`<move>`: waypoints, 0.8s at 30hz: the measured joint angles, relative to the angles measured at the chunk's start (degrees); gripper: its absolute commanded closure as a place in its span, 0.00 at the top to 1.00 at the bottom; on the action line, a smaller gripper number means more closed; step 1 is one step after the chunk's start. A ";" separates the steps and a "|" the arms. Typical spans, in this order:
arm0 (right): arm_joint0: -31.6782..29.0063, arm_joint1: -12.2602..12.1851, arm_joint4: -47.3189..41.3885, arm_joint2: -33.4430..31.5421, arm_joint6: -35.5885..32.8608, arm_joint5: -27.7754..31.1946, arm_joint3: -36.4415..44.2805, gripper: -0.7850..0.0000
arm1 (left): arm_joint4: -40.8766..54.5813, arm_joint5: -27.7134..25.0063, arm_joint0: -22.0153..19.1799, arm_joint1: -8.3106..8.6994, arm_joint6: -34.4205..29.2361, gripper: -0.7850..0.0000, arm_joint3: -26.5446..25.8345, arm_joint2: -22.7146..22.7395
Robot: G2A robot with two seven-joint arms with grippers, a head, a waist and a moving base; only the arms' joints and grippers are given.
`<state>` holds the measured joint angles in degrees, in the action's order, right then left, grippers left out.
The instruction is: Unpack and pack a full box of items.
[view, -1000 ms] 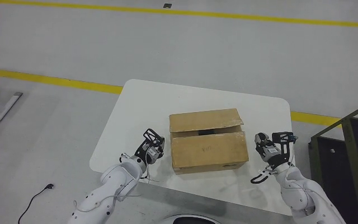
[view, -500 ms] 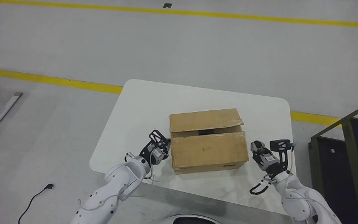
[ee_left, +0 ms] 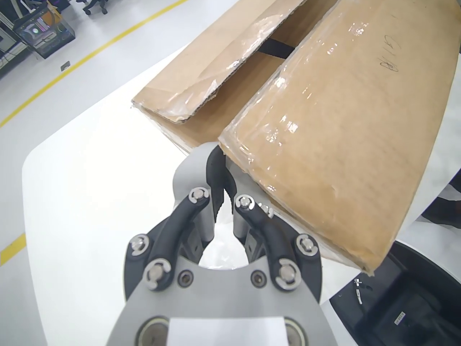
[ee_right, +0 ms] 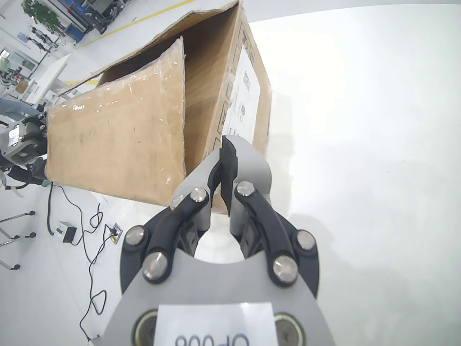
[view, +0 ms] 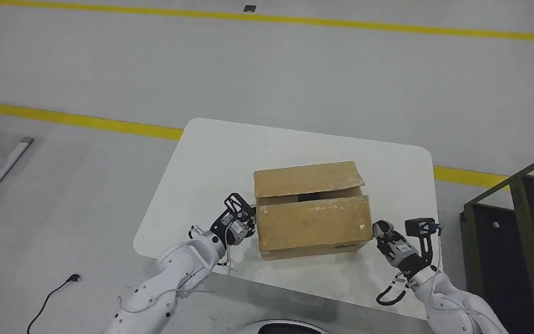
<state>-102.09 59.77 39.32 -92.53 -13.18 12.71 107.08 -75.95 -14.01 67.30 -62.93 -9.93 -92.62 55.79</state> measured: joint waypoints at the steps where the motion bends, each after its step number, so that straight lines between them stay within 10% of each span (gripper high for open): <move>1: -0.68 -0.03 -0.07 -0.38 -0.37 0.57 0.53 0.00 | -0.03 -0.21 0.04 -0.03 0.05 0.00 -0.04 0.12; 14: 2.17 0.43 2.33 -2.22 1.56 -7.31 -2.16 0.00 | 0.46 0.46 1.82 -0.11 -1.76 0.00 -1.37 3.15; 24: 8.84 1.11 6.60 6.28 1.05 -0.79 -10.29 0.00 | 0.52 -1.38 3.17 -0.13 -3.71 0.00 -1.89 4.26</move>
<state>-93.25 60.88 45.92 -86.25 -12.13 11.92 96.78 -75.43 -15.40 70.48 -63.05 -13.64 -94.51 60.06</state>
